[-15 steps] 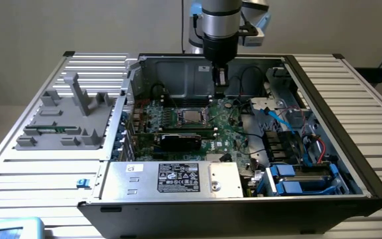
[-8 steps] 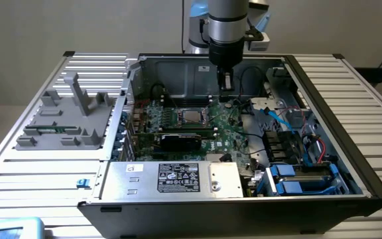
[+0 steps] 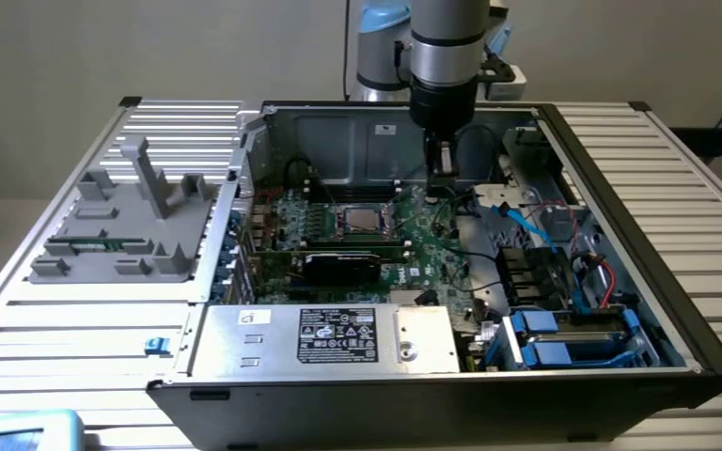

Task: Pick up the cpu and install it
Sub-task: 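Close the cpu cover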

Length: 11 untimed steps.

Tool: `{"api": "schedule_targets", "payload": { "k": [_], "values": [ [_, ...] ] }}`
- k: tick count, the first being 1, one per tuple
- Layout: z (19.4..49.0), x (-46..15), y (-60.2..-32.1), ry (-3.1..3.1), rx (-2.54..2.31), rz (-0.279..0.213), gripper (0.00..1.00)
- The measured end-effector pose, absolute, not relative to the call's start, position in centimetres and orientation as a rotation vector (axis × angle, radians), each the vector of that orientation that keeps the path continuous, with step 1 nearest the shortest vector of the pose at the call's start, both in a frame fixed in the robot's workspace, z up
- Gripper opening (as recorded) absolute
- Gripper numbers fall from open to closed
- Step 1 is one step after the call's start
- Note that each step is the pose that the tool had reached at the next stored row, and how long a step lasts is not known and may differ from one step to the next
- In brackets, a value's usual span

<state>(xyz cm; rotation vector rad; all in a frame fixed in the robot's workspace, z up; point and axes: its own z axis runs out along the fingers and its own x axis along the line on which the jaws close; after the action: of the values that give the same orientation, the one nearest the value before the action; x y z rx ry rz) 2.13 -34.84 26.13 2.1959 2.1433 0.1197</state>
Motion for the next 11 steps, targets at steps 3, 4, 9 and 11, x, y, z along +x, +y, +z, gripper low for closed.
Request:
{"api": "schedule_targets", "payload": {
  "k": [3, 4, 9, 11],
  "values": [
    [25.82, 2.71, -34.98, 2.146, 2.199, 0.127, 0.11],
    [25.73, 2.84, -35.02, 2.148, 2.202, 0.133, 0.11],
    [25.32, 3.07, -35.39, 2.163, 2.222, 0.167, 0.11],
    [25.2, 3.07, -35.62, 2.17, 2.23, 0.173, 0.11]
  ]
}}
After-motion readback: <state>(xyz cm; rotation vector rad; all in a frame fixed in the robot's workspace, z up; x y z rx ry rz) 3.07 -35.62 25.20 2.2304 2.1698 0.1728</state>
